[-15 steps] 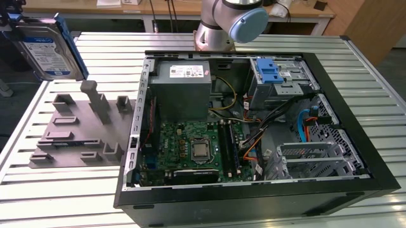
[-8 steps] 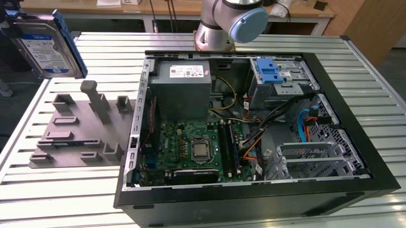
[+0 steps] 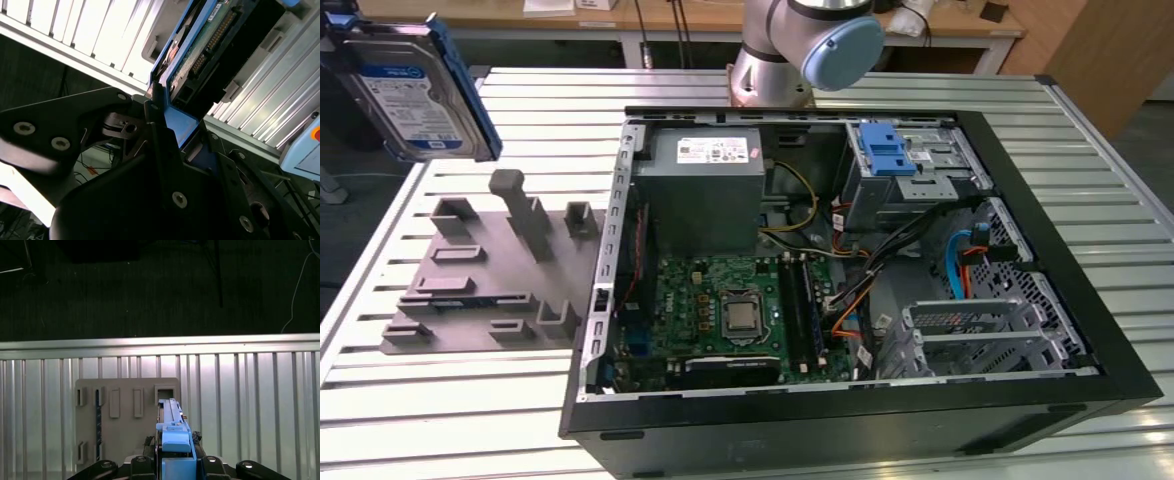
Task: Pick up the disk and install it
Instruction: 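Pick up the disk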
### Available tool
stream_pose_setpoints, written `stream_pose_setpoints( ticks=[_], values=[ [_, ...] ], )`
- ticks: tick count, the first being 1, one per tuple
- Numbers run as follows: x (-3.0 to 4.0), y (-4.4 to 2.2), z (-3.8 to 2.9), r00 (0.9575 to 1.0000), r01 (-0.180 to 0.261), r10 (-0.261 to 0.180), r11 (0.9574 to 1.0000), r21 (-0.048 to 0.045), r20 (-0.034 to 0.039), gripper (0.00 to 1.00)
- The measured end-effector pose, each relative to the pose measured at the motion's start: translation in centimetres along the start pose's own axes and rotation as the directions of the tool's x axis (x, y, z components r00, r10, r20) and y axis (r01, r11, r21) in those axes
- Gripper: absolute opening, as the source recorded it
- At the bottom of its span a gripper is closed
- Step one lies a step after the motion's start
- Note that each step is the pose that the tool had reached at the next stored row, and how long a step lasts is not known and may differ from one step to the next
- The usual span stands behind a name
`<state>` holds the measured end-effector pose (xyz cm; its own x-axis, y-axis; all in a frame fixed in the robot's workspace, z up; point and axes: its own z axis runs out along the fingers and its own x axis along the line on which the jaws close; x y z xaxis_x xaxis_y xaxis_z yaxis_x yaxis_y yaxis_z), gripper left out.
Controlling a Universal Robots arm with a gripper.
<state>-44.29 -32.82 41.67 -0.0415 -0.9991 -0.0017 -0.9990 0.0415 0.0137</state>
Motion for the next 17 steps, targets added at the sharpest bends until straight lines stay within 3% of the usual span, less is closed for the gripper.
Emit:
stream_pose_setpoints(
  ticks=[17],
  values=[
    [0.00, 0.01, -0.64, 1.0000, 0.000, 0.000, 1.0000, -0.0001, 0.0000, 0.36]
  ],
)
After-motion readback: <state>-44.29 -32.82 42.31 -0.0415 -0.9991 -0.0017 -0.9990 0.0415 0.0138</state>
